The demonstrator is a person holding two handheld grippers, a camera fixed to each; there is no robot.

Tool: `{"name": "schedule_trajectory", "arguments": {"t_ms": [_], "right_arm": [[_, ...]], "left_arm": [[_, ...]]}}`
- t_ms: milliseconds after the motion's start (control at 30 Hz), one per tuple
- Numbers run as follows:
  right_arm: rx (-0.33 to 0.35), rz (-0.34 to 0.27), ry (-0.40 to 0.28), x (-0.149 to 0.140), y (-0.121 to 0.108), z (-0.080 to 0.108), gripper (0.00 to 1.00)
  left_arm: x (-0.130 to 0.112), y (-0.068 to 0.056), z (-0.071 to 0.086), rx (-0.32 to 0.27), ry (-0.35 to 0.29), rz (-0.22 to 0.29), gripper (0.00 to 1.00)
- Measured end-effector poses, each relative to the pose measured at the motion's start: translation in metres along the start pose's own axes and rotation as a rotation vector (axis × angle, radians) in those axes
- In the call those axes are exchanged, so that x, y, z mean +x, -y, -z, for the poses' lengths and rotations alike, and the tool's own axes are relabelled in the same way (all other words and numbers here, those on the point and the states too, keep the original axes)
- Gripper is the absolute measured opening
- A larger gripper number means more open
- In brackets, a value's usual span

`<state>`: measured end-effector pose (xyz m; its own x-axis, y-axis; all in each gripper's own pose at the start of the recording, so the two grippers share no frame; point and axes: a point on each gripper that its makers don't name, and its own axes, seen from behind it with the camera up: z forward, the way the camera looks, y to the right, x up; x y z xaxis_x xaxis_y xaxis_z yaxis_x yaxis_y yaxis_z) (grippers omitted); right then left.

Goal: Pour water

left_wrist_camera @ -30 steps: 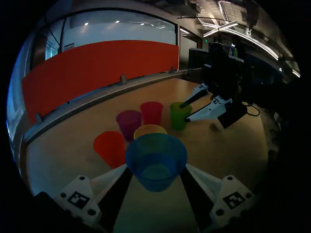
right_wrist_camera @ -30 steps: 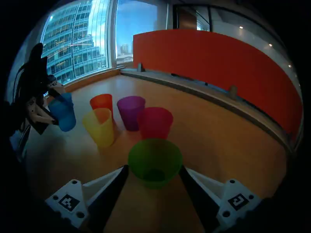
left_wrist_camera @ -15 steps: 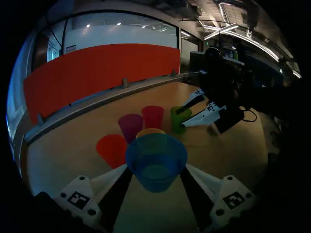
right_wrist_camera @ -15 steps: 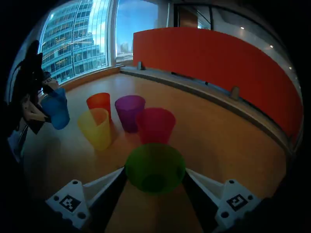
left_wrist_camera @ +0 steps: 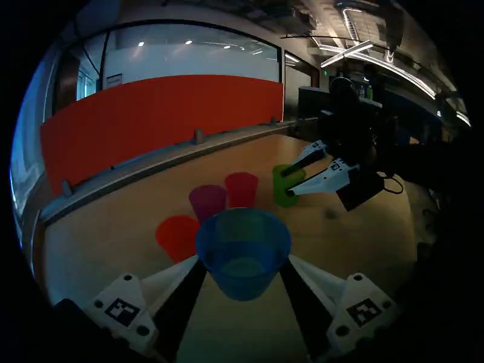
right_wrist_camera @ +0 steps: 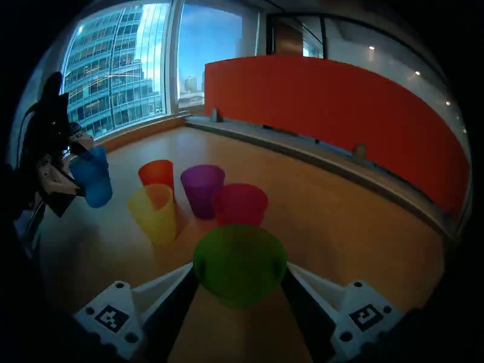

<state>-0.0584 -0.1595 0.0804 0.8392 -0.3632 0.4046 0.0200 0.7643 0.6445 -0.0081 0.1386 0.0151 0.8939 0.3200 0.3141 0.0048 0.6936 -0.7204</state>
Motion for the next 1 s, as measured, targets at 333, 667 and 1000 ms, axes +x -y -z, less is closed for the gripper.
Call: {"name": "schedule_trajectory", "arguments": {"t_ms": [333, 667, 1000], "right_arm": [[-0.003, 0.003, -0.106, 0.036, 0.015, 0.046, 0.9], [-0.014, 0.015, -0.222, 0.07, 0.027, 0.084, 0.91], [-0.019, 0.026, -0.333, 0.101, 0.034, 0.113, 0.91]], "left_arm": [[0.021, -0.006, 0.007, 0.016, -0.073, 0.007, 0.81], [0.051, -0.014, 0.018, 0.028, -0.168, 0.02, 0.81], [0.08, -0.019, 0.029, 0.038, -0.239, 0.016, 0.81]]}}
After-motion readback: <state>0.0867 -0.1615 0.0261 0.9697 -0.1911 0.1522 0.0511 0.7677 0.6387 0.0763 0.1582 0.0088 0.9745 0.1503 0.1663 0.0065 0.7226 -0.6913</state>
